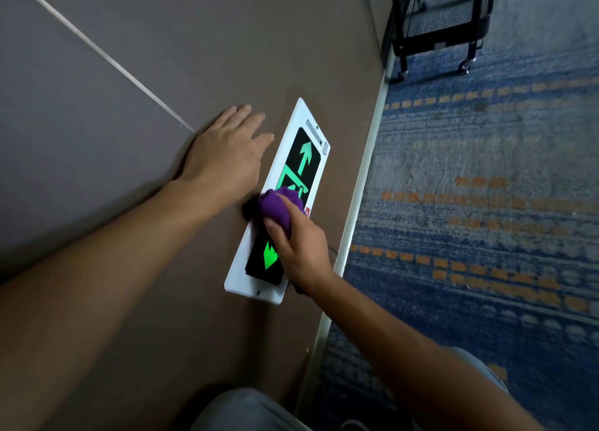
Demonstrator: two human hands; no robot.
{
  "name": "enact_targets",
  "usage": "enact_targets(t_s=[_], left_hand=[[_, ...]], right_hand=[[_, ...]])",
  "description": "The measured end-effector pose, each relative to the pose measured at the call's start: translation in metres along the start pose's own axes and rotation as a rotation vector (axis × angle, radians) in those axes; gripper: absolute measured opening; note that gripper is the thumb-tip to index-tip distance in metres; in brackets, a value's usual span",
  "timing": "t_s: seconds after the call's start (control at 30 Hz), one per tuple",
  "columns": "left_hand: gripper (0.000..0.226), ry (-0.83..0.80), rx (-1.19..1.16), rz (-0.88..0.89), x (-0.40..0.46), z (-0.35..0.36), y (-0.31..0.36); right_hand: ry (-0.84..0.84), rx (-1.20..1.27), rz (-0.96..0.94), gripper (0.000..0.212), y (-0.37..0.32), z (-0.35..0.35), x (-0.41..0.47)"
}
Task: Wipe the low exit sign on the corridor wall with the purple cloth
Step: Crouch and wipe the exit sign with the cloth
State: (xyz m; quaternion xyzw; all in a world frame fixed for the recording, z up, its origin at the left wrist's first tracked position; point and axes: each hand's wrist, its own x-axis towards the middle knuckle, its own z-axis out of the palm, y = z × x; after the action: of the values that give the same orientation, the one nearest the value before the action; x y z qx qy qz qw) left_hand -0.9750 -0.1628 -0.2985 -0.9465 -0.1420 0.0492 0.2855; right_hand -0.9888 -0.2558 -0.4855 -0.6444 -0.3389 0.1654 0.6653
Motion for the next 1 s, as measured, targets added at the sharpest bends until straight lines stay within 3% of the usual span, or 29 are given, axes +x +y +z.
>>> enact_targets(t_s=[0.17, 0.27, 0.4, 0.57, 0.67, 0.73, 0.83, 1.0], left_hand=[[0.046, 0.045, -0.223, -0.089, -0.003, -0.009, 0.003], [0.041, 0.055, -0.352, -0.160, -0.004, -0.016, 0.008], [0.039, 0.065, -0.621, -0.291, -0.011, -0.031, 0.024], [0.047, 0.095, -1.119, -0.400, -0.018, -0.041, 0.060], [0.047, 0.132, -1.373, -0.369, -0.023, -0.036, 0.075], [0.048, 0.139, -1.413, -0.322, -0.027, -0.030, 0.081], [0.052, 0.177, -1.315, -0.305, -0.031, -0.024, 0.091], [0.043, 0.272, -1.294, -0.520, -0.032, -0.023, 0.100]], right_hand=[[0.006, 0.114, 0.173, 0.033, -0.016, -0.034, 0.010], [0.109, 0.206, 0.239, 0.028, -0.024, -0.054, 0.026], [0.203, 0.290, 0.253, 0.037, -0.042, -0.074, 0.042], [0.183, 0.441, 0.198, 0.038, -0.063, -0.084, 0.037], [0.175, 0.627, 0.363, 0.057, -0.071, -0.095, 0.030], [0.138, 0.794, 0.486, 0.069, -0.074, -0.102, 0.031], [0.090, 0.887, 0.462, 0.073, -0.079, -0.105, 0.033], [0.055, 0.866, 0.430, 0.071, -0.075, -0.098, 0.023]])
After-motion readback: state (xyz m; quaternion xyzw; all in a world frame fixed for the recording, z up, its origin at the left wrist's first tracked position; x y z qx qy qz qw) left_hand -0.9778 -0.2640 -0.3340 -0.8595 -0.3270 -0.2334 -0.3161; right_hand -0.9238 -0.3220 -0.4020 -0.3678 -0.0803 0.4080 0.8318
